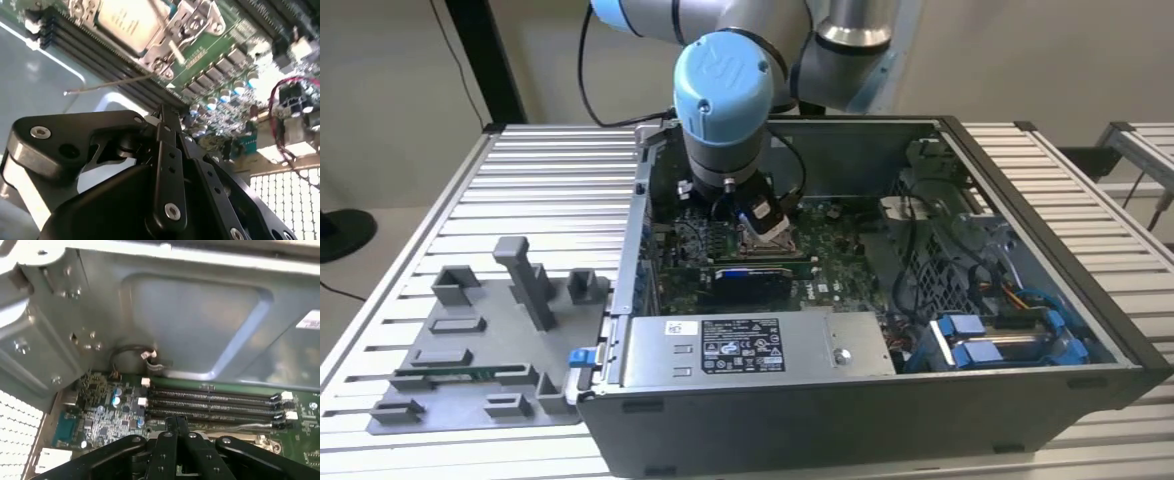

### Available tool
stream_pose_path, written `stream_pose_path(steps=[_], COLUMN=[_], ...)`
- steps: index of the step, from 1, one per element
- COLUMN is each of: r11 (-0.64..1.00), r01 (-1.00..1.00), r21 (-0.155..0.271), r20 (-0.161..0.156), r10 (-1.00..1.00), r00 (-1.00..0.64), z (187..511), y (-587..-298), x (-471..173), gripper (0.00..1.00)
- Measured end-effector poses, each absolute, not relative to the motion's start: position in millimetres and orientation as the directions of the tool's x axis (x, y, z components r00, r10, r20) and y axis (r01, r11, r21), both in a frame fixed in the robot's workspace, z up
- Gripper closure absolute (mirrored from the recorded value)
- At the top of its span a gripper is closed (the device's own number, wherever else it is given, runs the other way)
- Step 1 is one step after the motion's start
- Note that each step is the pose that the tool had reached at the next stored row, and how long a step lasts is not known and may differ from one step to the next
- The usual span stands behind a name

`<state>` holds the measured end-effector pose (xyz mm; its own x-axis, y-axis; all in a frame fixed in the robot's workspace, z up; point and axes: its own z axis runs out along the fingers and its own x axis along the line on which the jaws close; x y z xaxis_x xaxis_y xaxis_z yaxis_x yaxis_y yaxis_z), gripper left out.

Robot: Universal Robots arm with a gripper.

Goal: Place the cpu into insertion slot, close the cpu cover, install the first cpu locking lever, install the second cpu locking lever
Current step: 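Install the first cpu locking lever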

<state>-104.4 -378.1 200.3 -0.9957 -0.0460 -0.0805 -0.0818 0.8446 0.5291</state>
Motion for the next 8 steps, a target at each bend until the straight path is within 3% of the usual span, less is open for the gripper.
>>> stream_pose_path(steps=[8], r11=[0.844], r01=[-0.083], r21=[0.529], r20=[-0.08], r10=[-0.048], r00=[-0.996], z=[196], y=[-380], x=[-93], gripper=[1.0])
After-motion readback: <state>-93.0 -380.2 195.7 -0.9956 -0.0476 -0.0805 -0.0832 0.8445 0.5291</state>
